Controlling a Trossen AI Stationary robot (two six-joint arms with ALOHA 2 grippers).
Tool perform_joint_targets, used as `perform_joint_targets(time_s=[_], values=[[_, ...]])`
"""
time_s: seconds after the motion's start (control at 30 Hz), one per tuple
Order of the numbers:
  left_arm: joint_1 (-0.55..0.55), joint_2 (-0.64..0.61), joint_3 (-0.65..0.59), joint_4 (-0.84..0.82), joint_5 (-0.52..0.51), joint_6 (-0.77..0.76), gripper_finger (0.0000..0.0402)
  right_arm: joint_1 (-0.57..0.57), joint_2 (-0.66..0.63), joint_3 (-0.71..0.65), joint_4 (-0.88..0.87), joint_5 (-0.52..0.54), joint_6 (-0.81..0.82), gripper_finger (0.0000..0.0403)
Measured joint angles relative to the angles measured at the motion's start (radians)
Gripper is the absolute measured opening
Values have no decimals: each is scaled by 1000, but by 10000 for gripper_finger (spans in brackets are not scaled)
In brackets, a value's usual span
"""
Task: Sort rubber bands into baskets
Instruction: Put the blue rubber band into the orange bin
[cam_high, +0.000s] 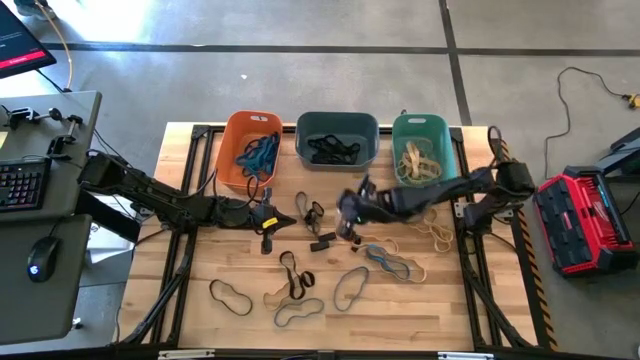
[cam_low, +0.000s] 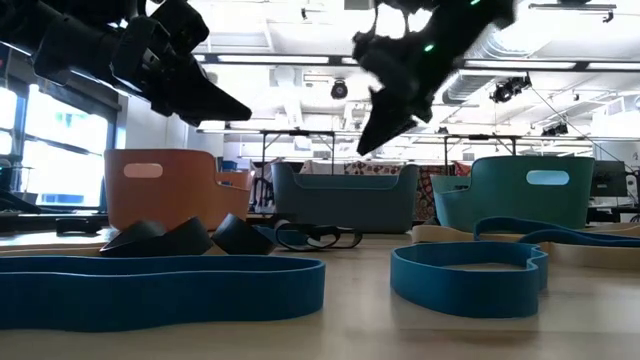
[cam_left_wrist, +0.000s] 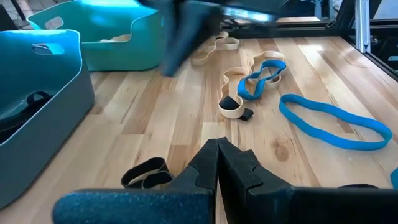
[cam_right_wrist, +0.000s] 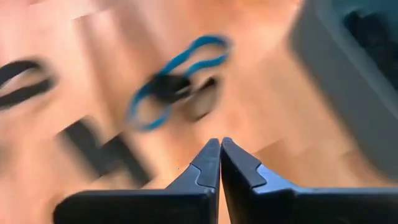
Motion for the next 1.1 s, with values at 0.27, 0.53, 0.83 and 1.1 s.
perform_joint_targets(time_s=[0.27, 0.53, 0.83, 1.1], values=[[0, 0, 0, 0, 0, 0, 0, 202, -5, -48, -18, -107, 153, 9], [-1, 0, 0, -1, 0, -6, 0, 319, -4, -62, -32, -116, 242, 79], [0, 0, 0, 0, 0, 8, 0, 328, 26, -62, -20, -115, 288, 143], [0, 0, 0, 0, 0, -8, 0, 326, 101, -61, -8, -117, 267, 145]])
